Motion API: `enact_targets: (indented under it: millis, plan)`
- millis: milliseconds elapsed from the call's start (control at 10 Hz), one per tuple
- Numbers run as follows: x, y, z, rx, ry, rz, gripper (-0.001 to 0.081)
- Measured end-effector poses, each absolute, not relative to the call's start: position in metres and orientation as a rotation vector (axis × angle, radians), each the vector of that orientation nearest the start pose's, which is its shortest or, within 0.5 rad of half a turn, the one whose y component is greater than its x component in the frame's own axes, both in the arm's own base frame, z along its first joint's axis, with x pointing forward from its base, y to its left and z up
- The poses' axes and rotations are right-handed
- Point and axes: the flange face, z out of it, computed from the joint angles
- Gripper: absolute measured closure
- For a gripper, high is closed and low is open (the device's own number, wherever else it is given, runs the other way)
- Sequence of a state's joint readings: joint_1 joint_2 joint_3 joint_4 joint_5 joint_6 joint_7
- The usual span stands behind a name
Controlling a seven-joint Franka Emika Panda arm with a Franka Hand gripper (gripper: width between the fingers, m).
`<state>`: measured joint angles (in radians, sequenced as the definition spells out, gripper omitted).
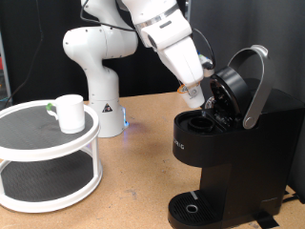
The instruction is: Make a cup of coffee with the keurig machine
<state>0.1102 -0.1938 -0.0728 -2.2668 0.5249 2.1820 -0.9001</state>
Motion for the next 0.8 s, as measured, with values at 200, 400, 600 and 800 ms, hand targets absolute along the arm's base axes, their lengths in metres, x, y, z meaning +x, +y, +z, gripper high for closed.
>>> enact_targets:
  millis: [200,400,600,800]
  plan:
    - [0.495,0.041,0.445,-2.614,-0.893,-0.397,0.037]
    - [0.493,0.046,0.436,-2.629,-0.905,-0.389,0.037]
    - [0.493,0.052,0.429,-2.639,-0.904,-0.392,0.037]
    - [0.494,0.055,0.428,-2.646,-0.898,-0.399,0.037]
